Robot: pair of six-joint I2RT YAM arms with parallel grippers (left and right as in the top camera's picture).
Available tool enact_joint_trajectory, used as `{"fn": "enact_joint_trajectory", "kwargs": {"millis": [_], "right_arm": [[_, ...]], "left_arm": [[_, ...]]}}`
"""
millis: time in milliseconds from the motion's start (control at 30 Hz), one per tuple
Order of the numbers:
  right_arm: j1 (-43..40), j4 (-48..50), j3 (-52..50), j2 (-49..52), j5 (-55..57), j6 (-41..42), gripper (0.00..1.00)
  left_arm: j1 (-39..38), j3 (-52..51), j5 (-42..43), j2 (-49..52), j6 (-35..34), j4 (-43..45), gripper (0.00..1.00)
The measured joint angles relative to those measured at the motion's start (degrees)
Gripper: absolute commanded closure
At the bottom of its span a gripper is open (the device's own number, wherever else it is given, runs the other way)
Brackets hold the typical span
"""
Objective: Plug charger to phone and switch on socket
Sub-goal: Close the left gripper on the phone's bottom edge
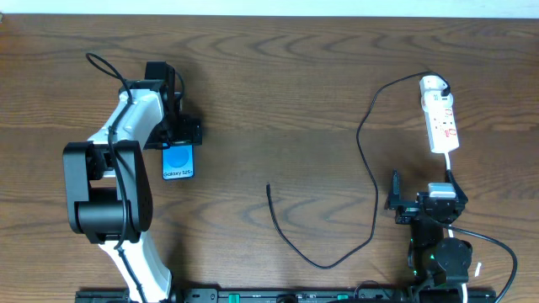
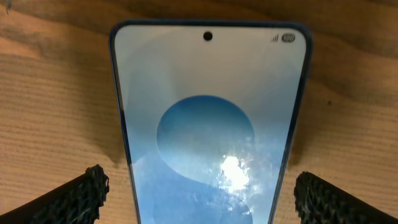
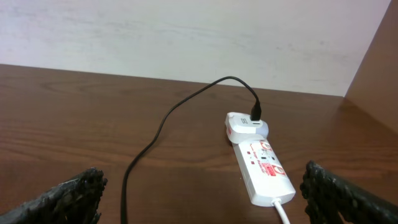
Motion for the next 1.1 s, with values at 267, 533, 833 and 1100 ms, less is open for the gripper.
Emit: {"fn": "enact_joint_trajectory", "kwargs": {"millis": [267,533,833,1100], "right_arm": [[0.0,0.0,0.0,0.0,0.0,0.0,0.01],[0.0,0.0,0.0,0.0,0.0,0.0,0.01],[0.0,0.0,0.0,0.0,0.0,0.0,0.01],[0.0,0.0,0.0,0.0,0.0,0.0,0.01]], "left_arm": [[0.0,-0.1,0.0,0.0,0.0,1.1,0.02],[0.0,-0.1,0.0,0.0,0.0,1.2,0.02],[0.0,-0.1,0.0,0.0,0.0,1.3,0.02],[0.0,-1.9,0.0,0.0,-0.2,3.0,0.02]]}}
